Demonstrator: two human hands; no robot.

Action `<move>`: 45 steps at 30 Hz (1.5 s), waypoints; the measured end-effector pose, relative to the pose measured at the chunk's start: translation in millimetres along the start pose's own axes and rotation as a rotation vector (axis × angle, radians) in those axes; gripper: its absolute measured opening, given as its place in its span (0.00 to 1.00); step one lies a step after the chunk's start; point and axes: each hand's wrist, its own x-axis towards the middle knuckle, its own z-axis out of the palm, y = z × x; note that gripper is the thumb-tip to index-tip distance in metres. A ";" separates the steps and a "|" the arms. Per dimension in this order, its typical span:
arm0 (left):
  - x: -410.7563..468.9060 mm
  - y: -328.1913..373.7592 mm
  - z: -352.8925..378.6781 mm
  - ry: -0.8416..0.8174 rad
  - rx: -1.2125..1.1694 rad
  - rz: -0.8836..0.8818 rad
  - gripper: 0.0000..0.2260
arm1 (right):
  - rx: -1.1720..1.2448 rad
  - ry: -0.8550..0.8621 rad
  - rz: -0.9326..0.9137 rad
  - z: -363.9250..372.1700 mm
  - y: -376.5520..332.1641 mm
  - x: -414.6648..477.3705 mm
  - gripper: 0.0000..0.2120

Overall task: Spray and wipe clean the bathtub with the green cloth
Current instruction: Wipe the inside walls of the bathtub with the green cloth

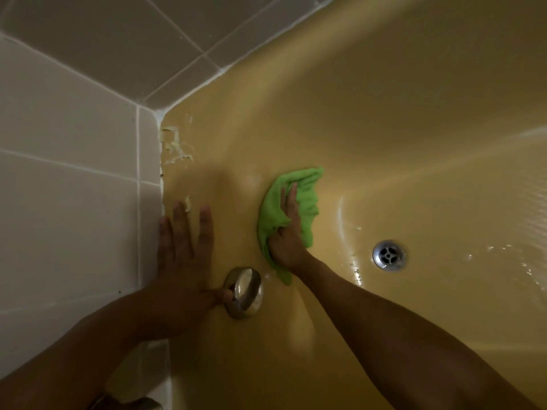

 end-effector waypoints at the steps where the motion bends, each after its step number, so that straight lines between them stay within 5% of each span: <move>1: 0.7 -0.6 0.4 0.008 -0.003 0.000 0.64 | 0.024 0.003 0.053 2.0 -15.3 6.6 0.39; 7: 5.1 -1.3 2.3 0.025 0.013 -0.008 0.64 | -0.102 0.056 -0.276 11.8 7.2 -30.5 0.32; 12: 5.5 -0.6 1.3 0.031 0.006 -0.001 0.65 | -0.362 -0.002 0.140 6.8 90.0 -79.7 0.27; 15: 5.3 -1.4 1.2 0.033 -0.010 0.019 0.66 | -0.590 -0.121 0.170 -25.1 115.0 -97.3 0.24; 20: 3.5 -2.6 0.9 0.053 -0.020 0.045 0.66 | -0.776 -0.206 0.258 -61.9 133.6 -74.4 0.33; 25: 4.5 -0.9 -0.8 0.030 -0.039 0.027 0.65 | -0.380 0.048 0.555 -37.1 64.2 16.0 0.44; 28: 3.8 1.8 -5.1 0.003 -0.039 0.026 0.66 | -0.110 0.203 0.606 -12.1 13.4 45.0 0.39; 33: 2.4 5.1 -8.5 0.000 -0.034 0.007 0.66 | 0.010 0.137 0.467 -11.8 -57.1 39.9 0.39; 36: 4.6 5.9 -8.0 0.023 -0.029 -0.025 0.68 | 0.018 0.039 0.159 -4.9 -102.6 33.2 0.40; 39: 5.5 5.3 -5.8 0.024 -0.053 -0.033 0.61 | 0.006 0.122 -0.023 -5.7 -118.3 44.1 0.39; 45: 10.8 -0.8 -1.5 0.065 -0.019 -0.037 0.70 | 0.047 0.470 0.269 1.0 -118.6 82.9 0.38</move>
